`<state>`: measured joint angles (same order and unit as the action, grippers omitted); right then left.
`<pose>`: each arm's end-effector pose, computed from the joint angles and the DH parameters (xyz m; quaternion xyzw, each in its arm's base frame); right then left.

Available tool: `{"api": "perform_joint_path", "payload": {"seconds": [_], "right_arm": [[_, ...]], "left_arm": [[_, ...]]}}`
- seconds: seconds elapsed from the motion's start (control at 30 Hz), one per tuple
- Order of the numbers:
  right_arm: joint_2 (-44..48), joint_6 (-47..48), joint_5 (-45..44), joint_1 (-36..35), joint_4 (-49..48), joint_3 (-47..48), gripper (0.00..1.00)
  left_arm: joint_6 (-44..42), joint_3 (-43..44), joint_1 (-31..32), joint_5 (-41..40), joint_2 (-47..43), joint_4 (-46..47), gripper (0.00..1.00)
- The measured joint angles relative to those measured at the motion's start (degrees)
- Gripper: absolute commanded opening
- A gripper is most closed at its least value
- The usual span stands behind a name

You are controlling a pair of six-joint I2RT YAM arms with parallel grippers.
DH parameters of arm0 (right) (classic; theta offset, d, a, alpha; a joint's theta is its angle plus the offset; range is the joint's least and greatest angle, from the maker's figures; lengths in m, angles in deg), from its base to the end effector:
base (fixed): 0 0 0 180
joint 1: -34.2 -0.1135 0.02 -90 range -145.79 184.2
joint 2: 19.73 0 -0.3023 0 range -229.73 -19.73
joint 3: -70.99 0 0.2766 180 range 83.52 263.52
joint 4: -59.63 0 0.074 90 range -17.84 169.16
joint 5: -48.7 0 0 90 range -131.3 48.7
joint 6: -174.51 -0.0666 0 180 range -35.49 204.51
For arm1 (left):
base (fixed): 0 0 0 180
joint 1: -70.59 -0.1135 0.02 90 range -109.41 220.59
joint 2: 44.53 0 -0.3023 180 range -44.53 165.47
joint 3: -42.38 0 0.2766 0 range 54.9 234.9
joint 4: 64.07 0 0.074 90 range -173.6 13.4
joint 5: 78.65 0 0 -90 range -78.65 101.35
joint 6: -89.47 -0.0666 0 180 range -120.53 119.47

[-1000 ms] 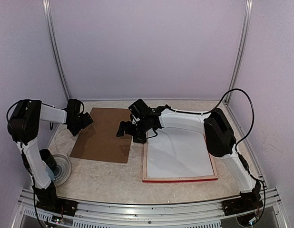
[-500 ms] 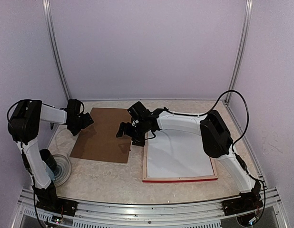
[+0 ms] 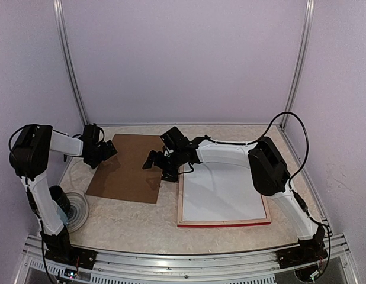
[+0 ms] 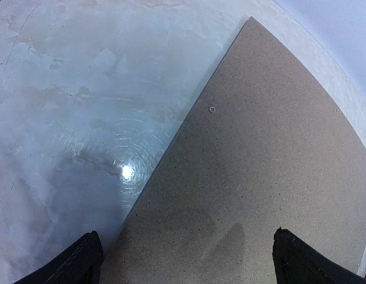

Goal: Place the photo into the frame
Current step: Pick up the backboard from the center of the board.

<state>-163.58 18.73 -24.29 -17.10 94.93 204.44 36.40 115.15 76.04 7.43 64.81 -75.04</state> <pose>0.3801 0.5057 0.1434 0.0601 0.9157 0.3896 0.0778 0.4355 -0.0370 0.1303 -0.2646 0.8933 -0.1011 0.3490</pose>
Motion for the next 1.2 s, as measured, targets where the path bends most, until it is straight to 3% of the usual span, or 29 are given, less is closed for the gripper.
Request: {"api": "perform_joint_path", "payload": {"seconds": [0.37,0.63,1.2], "right_arm": [[3.9,3.0,2.5,1.0,-9.8,-9.4,0.99],[5.0,6.3,3.8,1.6,-11.1,-11.5,0.99],[16.7,9.2,2.7,2.0,-12.3,-22.8,0.99]], "left_arm": [[-0.4,-1.5,0.5,-0.2,-0.2,2.6,0.99],[-0.3,-3.3,1.1,-0.1,-1.7,3.1,0.99],[0.5,-4.9,5.8,-0.2,-3.5,2.1,0.99]]}}
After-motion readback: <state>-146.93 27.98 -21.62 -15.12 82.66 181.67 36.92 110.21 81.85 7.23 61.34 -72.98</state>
